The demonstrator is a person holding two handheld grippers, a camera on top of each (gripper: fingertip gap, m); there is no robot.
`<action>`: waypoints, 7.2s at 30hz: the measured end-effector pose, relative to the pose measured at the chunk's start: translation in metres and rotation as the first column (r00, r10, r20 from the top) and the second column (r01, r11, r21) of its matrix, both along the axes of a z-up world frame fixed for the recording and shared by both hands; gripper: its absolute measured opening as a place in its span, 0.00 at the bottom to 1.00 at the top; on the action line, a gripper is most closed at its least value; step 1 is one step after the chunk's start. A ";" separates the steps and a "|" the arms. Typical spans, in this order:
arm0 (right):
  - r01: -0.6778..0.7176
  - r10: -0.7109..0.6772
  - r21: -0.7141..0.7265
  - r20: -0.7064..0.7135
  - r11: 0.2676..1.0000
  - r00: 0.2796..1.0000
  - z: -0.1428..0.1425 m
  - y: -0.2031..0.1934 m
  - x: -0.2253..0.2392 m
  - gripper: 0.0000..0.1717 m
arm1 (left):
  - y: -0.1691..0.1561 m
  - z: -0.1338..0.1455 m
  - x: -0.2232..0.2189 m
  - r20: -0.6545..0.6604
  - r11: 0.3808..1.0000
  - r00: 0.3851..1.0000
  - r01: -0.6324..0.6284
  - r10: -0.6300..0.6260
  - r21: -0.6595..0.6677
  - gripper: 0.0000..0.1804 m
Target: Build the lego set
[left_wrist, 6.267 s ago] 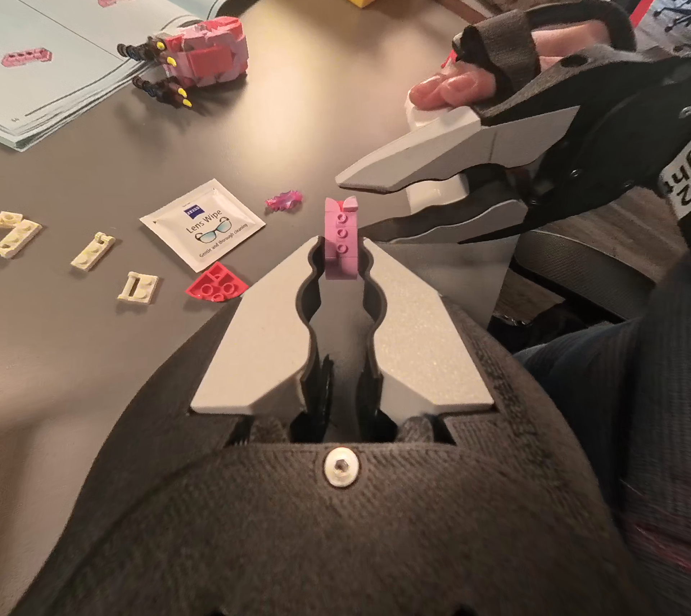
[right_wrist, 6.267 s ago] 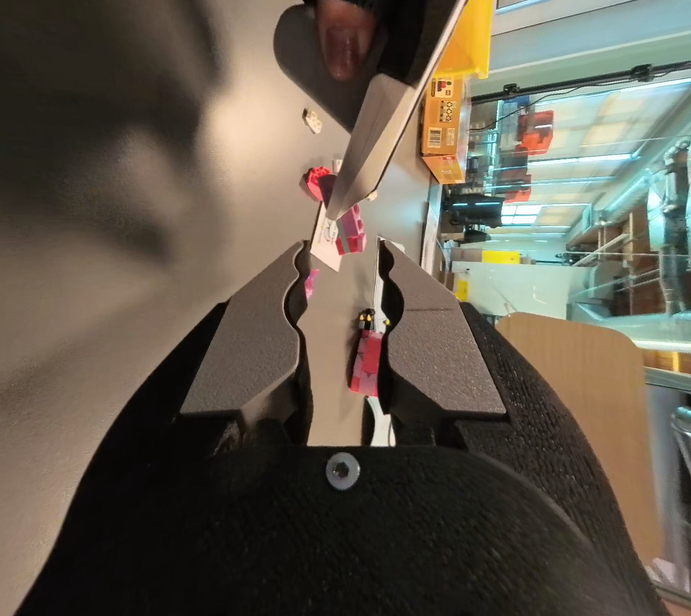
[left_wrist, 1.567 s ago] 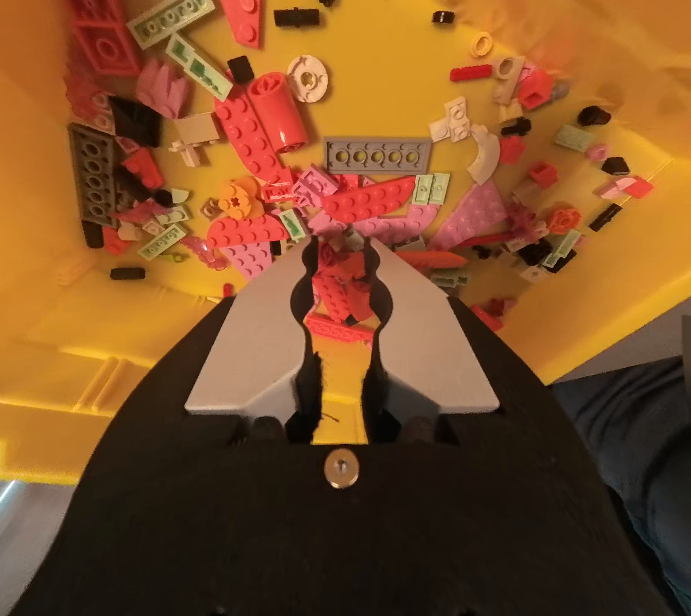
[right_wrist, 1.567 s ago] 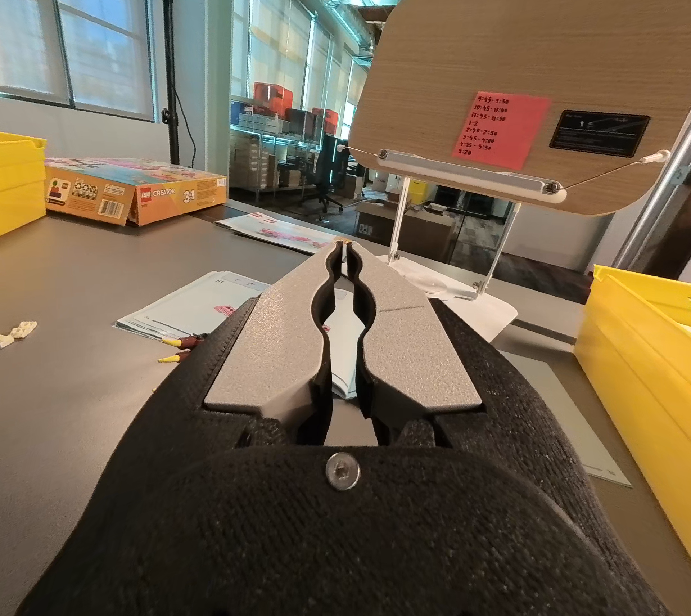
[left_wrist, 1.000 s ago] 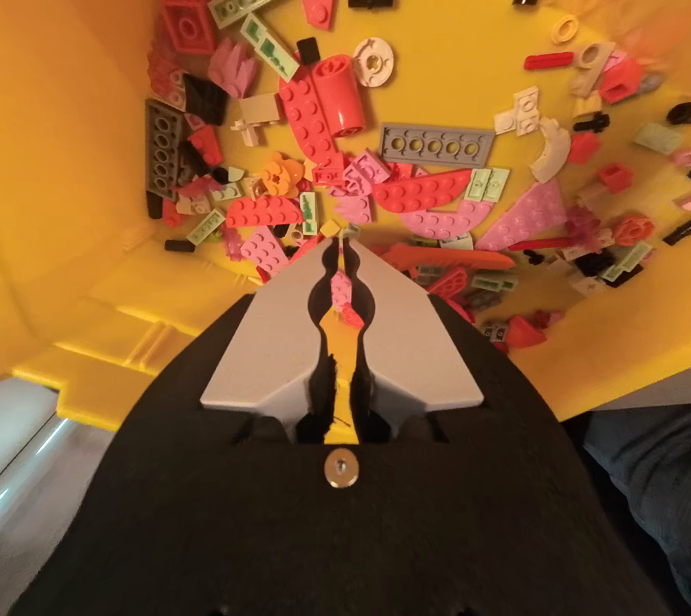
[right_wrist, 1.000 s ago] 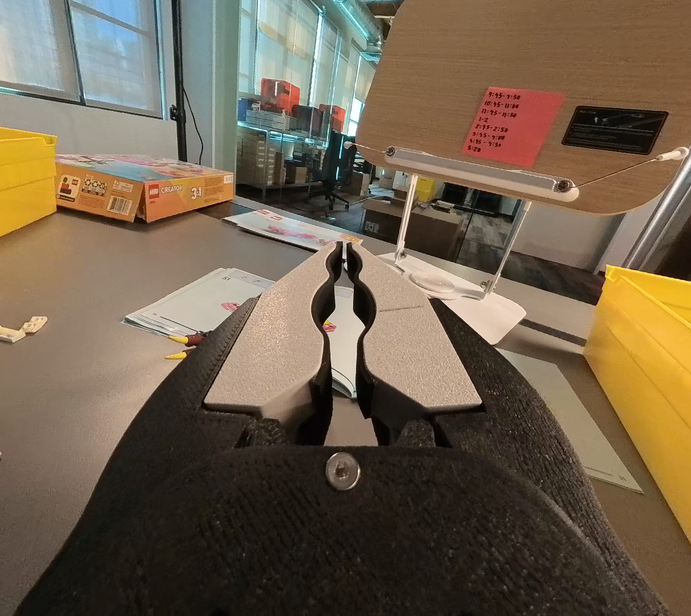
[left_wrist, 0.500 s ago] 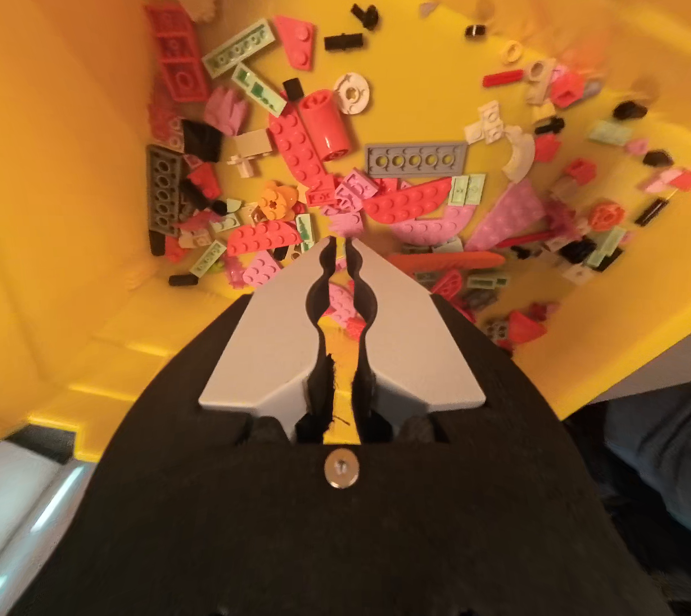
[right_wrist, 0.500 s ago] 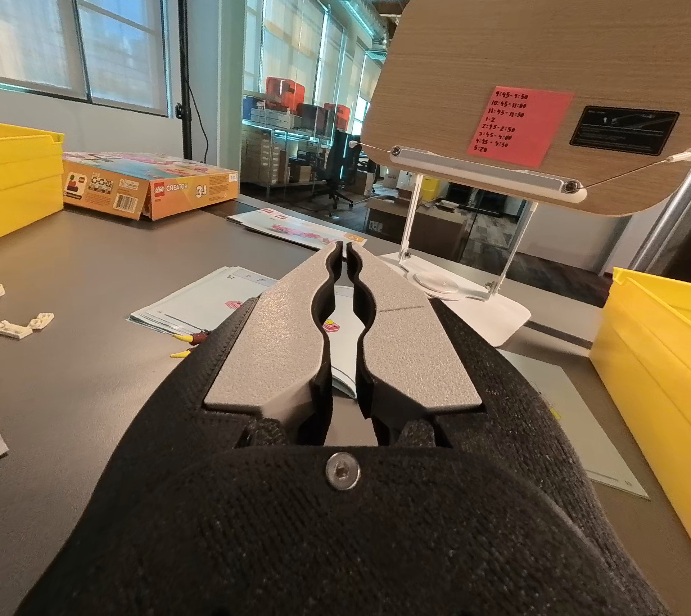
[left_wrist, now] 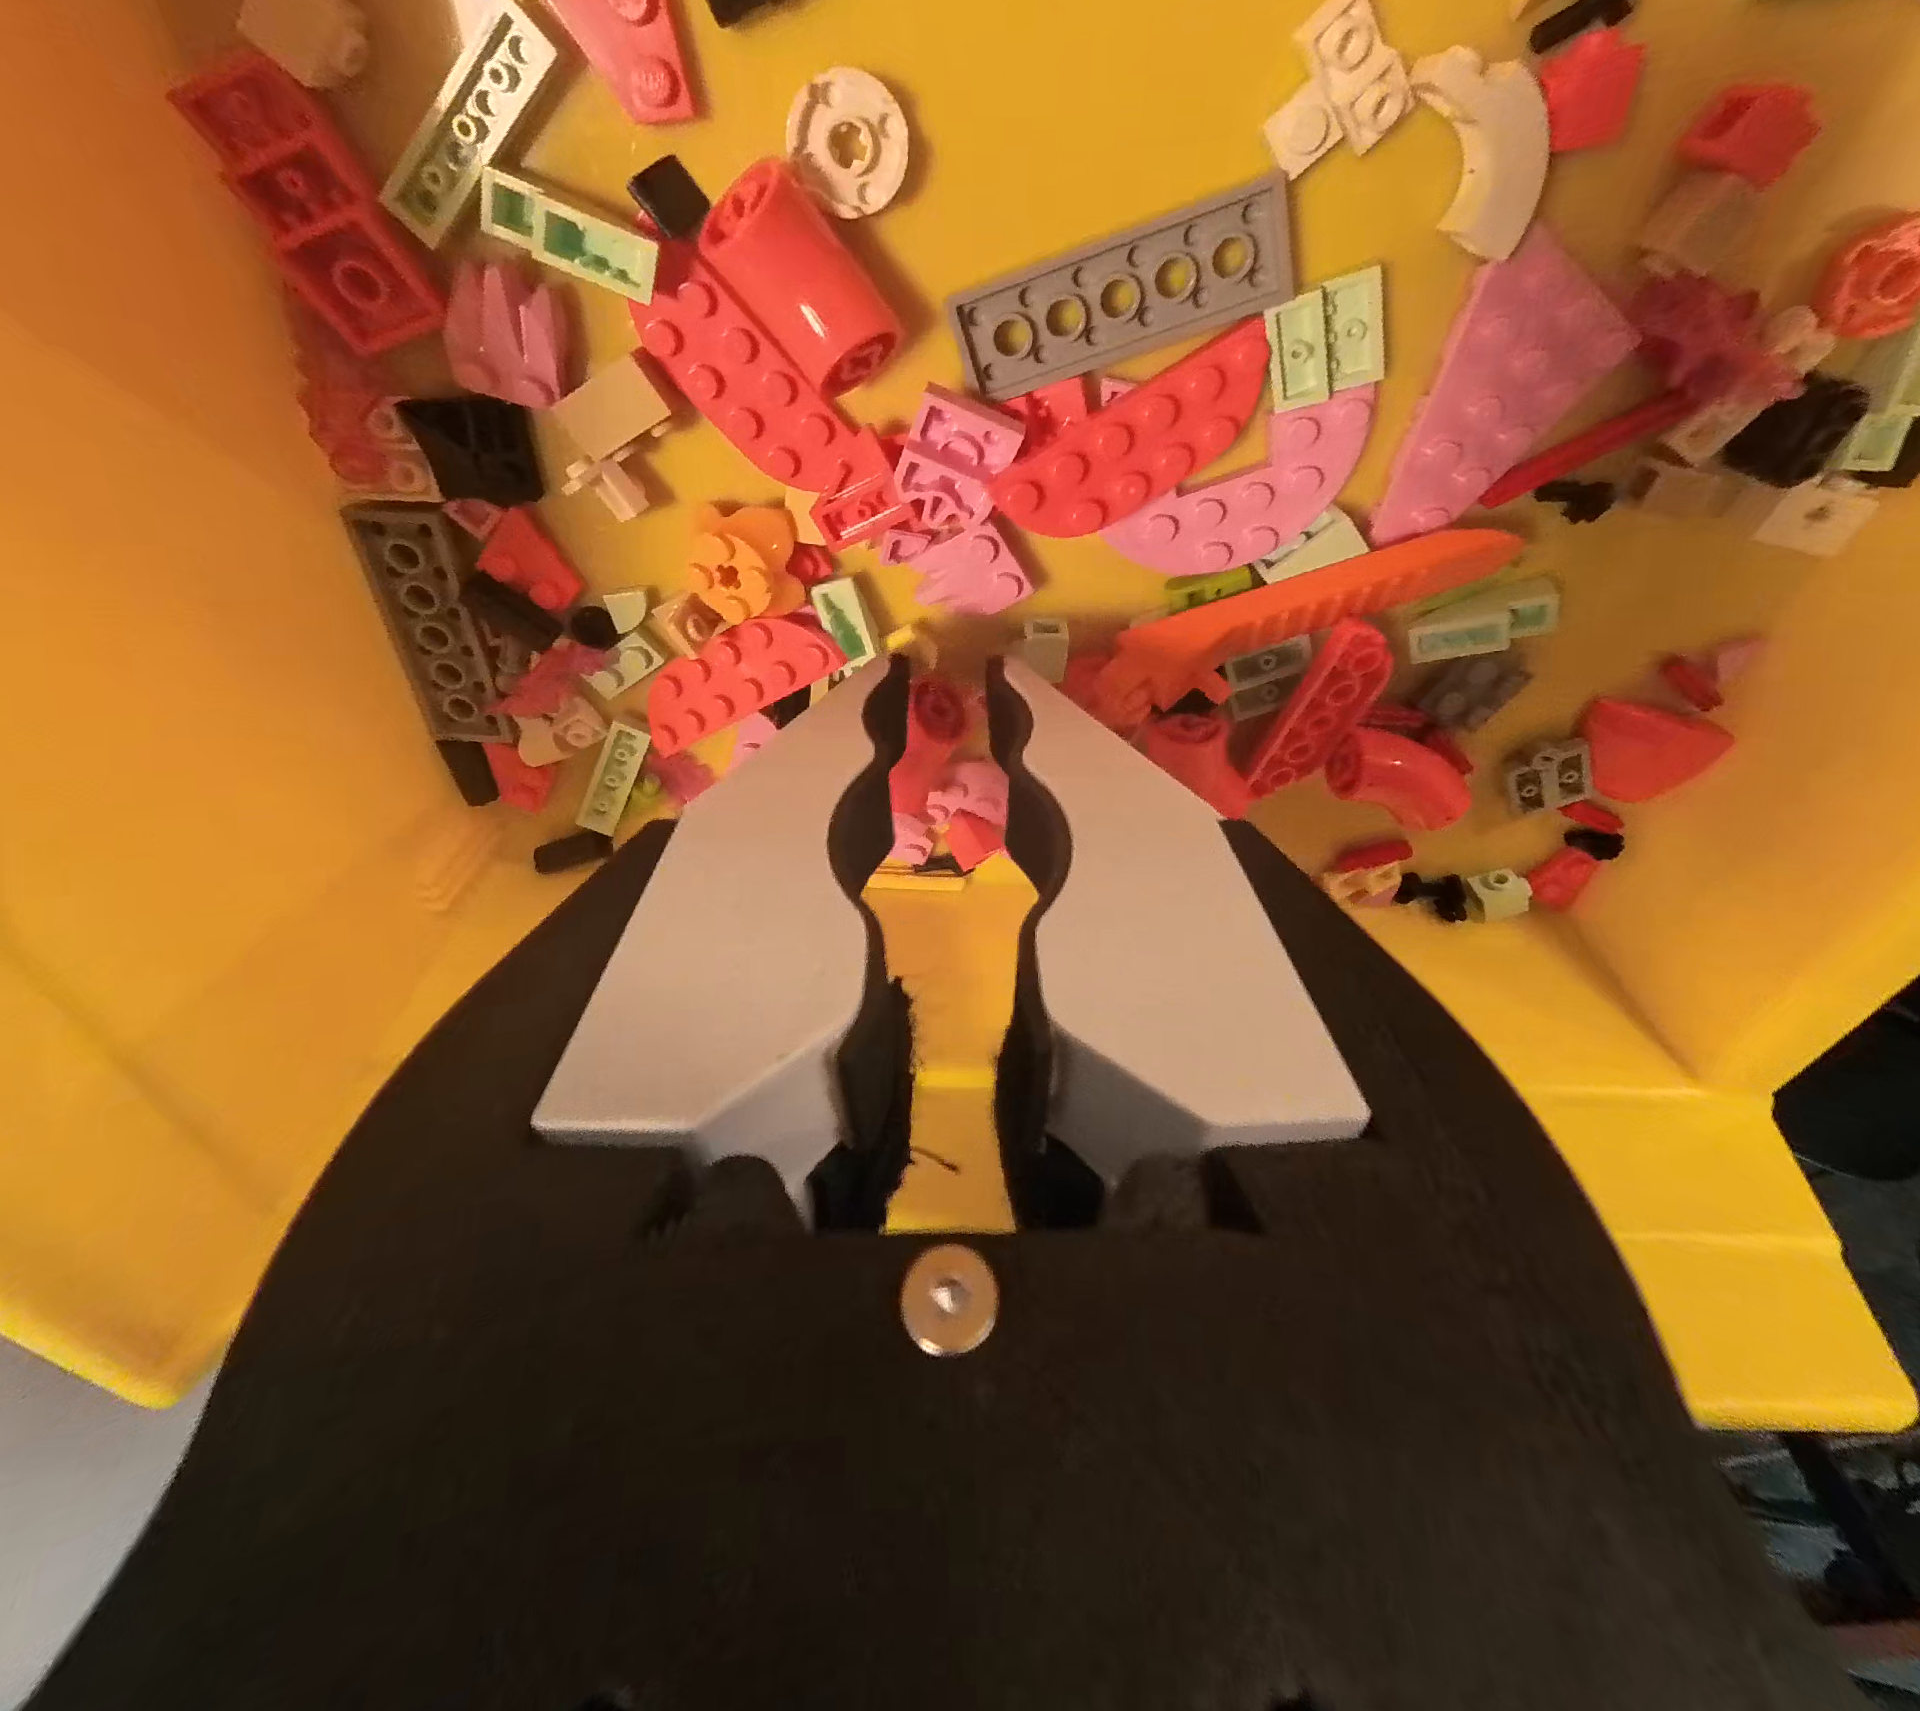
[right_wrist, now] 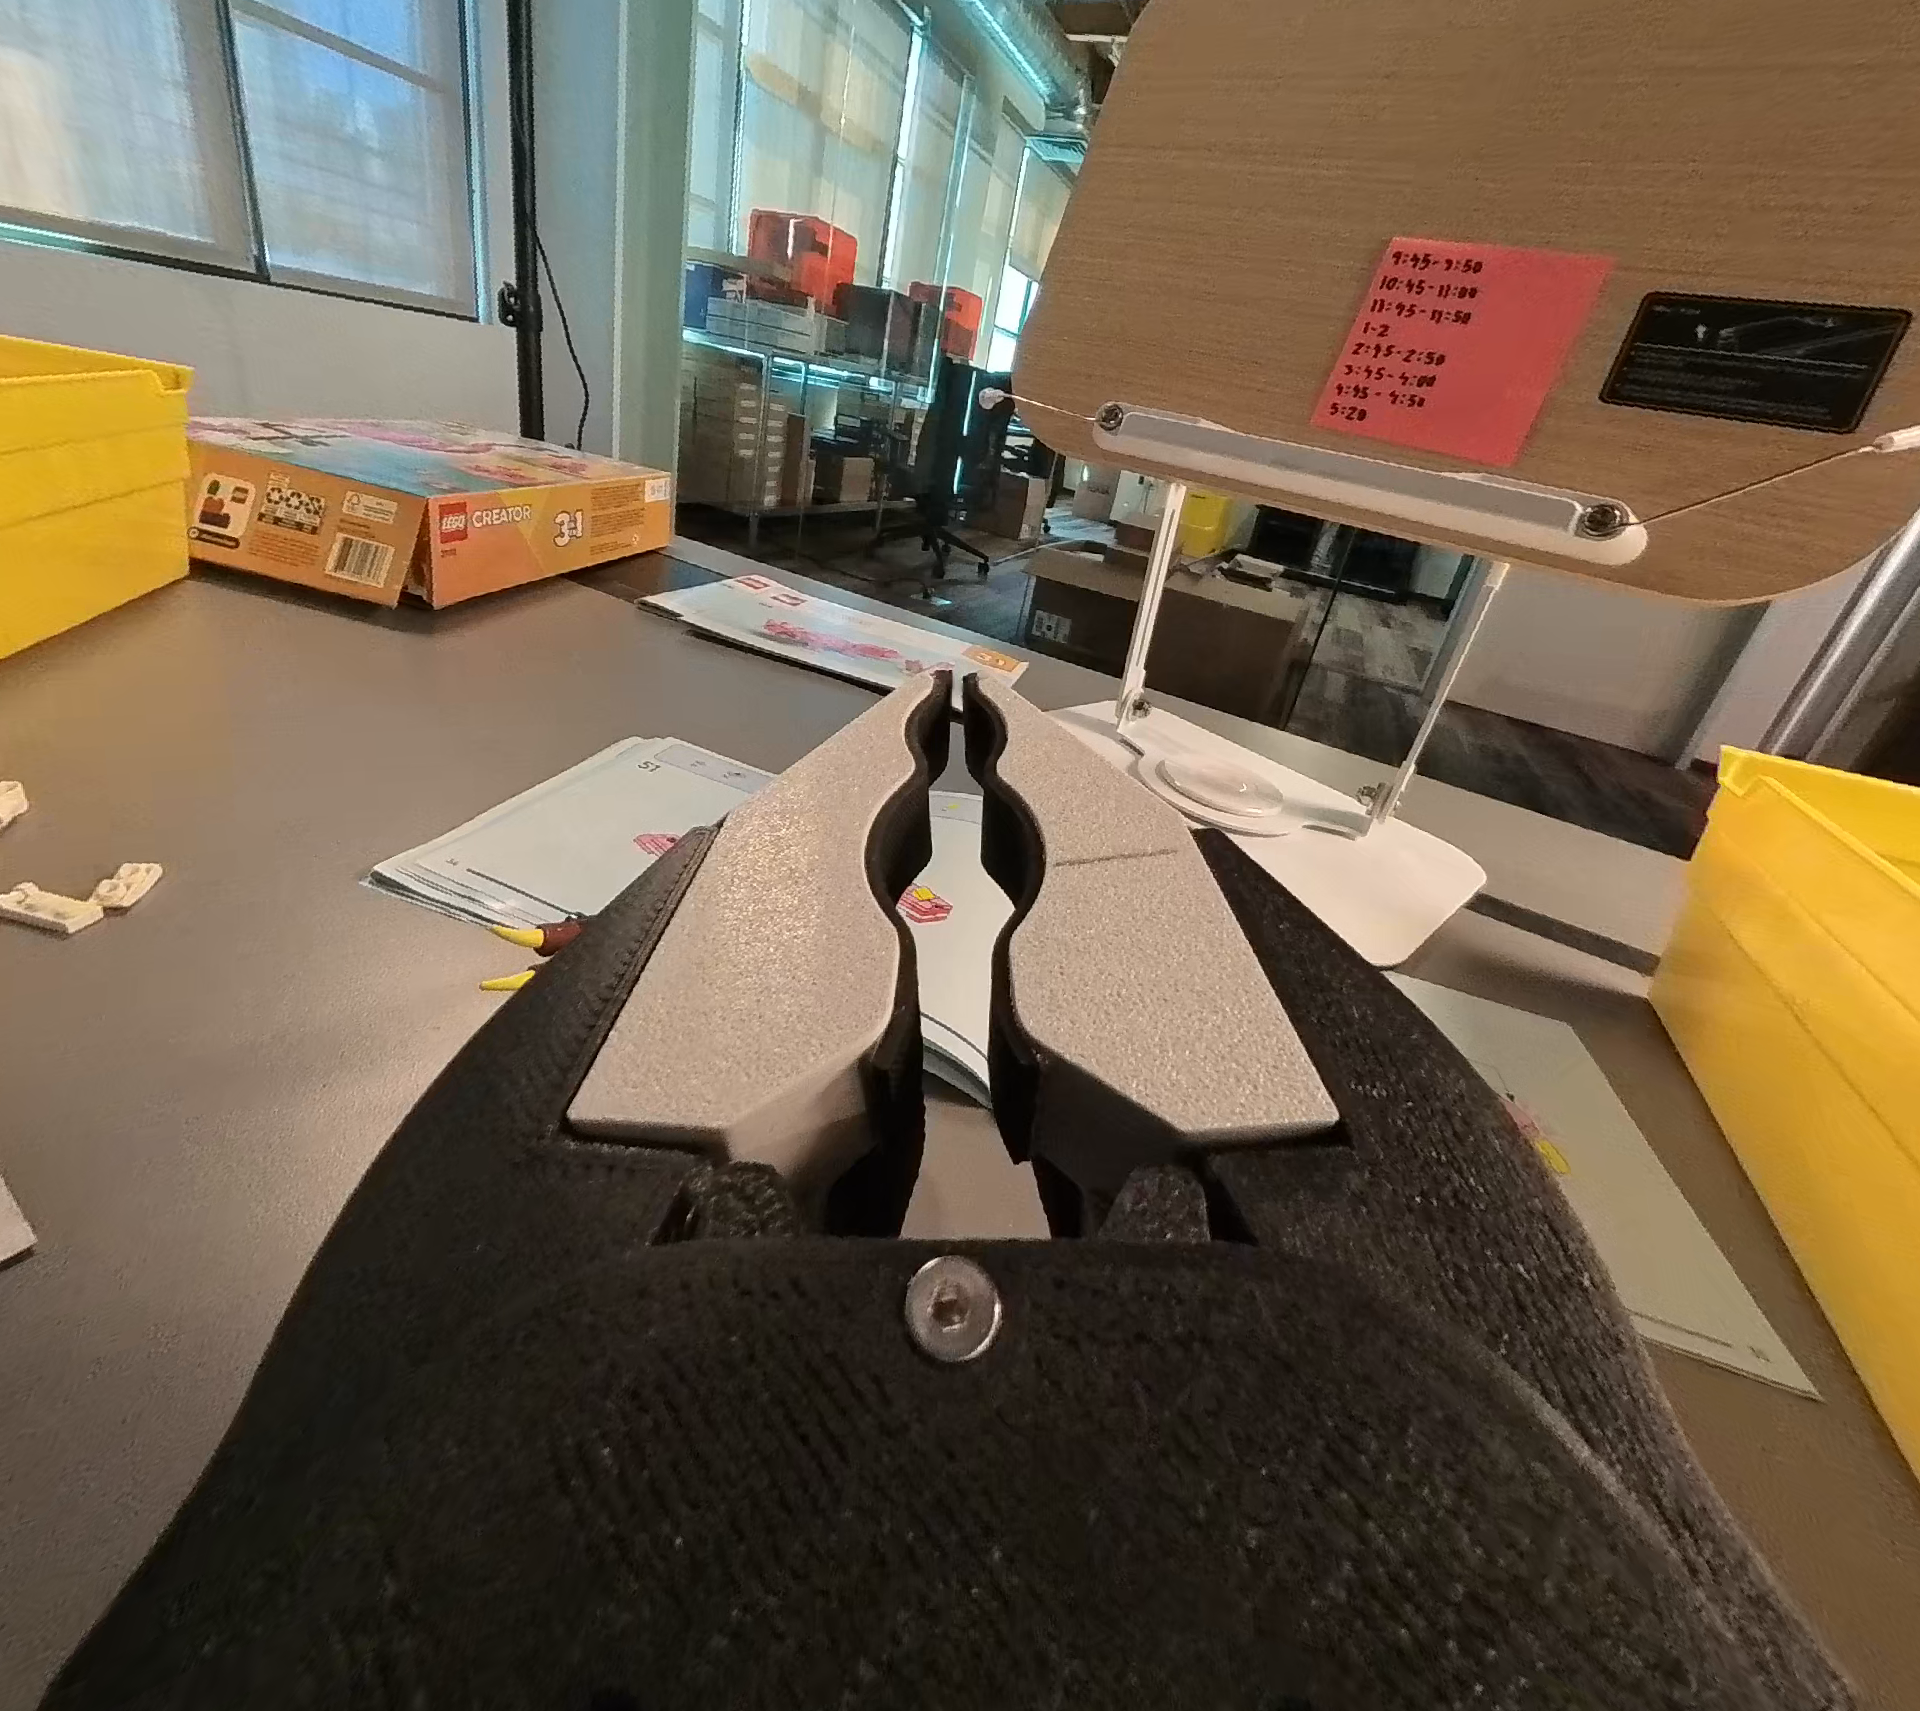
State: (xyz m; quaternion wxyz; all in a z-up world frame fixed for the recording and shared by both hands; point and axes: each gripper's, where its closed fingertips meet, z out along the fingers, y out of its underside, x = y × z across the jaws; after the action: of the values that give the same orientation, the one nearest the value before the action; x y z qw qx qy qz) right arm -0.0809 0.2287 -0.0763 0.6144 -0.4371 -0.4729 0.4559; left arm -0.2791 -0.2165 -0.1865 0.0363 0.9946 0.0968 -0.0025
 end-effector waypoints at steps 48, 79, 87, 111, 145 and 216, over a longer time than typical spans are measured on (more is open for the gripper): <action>-0.060 0.060 -0.004 0.008 0.998 0.998 -0.001 -0.011 -0.003 0.00 | 0.002 0.004 -0.017 0.048 0.798 0.804 -0.594 0.592 0.101 0.05; -0.068 0.068 0.000 0.013 0.998 0.998 -0.001 -0.013 -0.004 0.00 | 0.007 -0.004 -0.007 0.110 0.743 0.747 -0.664 0.656 0.082 0.05; -0.070 0.070 -0.001 0.014 0.998 0.997 -0.001 -0.013 -0.005 0.00 | 0.005 -0.004 -0.005 0.103 0.760 0.764 -0.645 0.638 0.079 0.04; 0.103 -0.105 -0.022 -0.100 0.994 0.989 0.017 0.028 0.017 0.00 | 0.240 0.094 0.252 -0.027 0.794 0.975 0.196 -0.221 0.576 0.04; 0.166 -0.171 -0.073 -0.070 0.983 0.983 0.010 0.081 0.027 0.00 | 0.333 -0.005 0.282 0.066 0.854 0.875 0.449 -0.480 0.263 0.19; -0.955 0.703 -0.210 0.712 0.211 -0.001 -0.093 -0.218 0.123 0.03 | 0.234 0.001 0.324 -0.167 0.495 0.945 0.292 -0.281 0.819 0.09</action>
State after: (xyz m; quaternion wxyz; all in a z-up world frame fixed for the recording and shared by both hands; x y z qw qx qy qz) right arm 0.0422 0.0110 -0.1693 0.0468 -0.0766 -0.8925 0.4420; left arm 0.0446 0.0175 -0.1860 -0.4416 0.8931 -0.0797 0.0319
